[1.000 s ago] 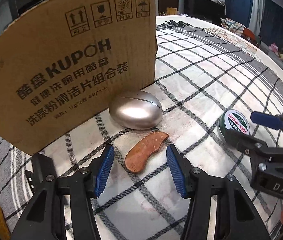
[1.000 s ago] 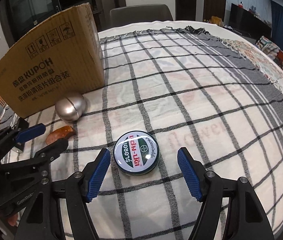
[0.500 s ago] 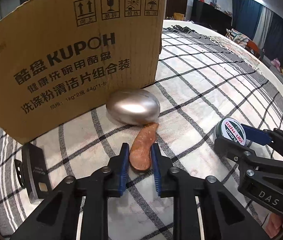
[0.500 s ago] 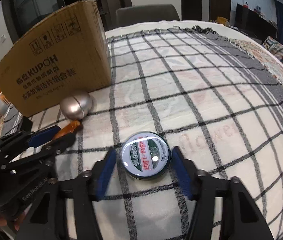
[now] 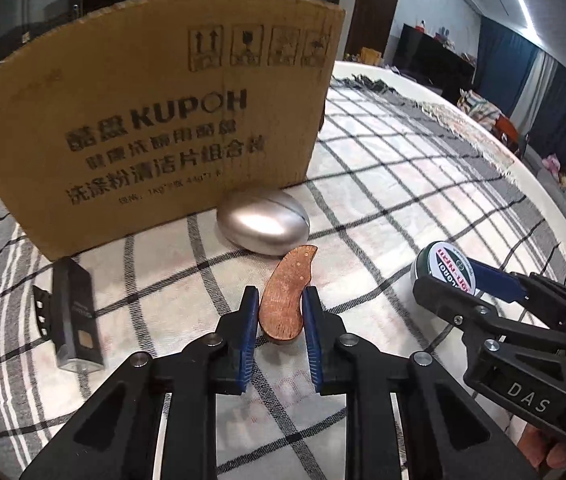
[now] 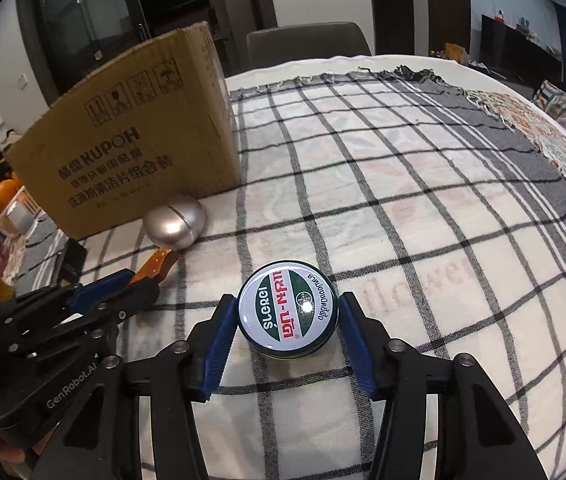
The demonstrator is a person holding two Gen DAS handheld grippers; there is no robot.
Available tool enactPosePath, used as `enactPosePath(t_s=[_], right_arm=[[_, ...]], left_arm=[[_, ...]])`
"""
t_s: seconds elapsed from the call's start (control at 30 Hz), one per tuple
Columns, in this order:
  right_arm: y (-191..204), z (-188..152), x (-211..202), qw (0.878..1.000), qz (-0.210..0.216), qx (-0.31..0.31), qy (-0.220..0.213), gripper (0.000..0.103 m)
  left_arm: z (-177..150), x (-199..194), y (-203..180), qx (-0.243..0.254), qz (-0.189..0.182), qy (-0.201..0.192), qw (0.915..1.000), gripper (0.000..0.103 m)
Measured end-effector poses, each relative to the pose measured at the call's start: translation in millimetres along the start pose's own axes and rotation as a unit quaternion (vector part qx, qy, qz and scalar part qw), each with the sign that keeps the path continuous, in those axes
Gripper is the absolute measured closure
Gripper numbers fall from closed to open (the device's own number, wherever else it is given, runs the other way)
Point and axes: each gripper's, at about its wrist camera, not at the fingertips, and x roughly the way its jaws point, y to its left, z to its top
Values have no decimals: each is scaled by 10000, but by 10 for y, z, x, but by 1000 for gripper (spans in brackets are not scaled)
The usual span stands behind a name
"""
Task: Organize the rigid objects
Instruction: 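Lift the tin and comb and carry both over the box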
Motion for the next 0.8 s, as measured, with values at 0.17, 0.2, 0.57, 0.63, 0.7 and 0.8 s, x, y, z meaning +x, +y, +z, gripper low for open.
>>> enactPosePath(t_s=[0.17, 0.2, 0.57, 0.63, 0.7, 0.8], right_arm=[[58, 63, -92, 9999, 89, -69, -118, 50], [75, 76, -112, 9998, 108, -94, -140, 50], [298, 251, -403, 9973, 384, -340, -530, 50], [347, 306, -458, 9963, 457, -375, -626, 50], [390, 354, -493, 9955, 504, -401, -695, 50], [467, 438, -541, 9940, 600, -456, -790, 50]], left_arm=[[48, -186, 32, -90, 120, -218, 9997, 80], [55, -213, 37, -99, 141, -248, 9995, 80], [196, -703, 150, -328, 294, -816, 9957, 80], [227, -757, 180, -378, 314, -880, 9949, 80], [262, -805, 208, -415, 337, -934, 9942, 80], [317, -901, 265, -451, 427, -1054, 9925, 80]])
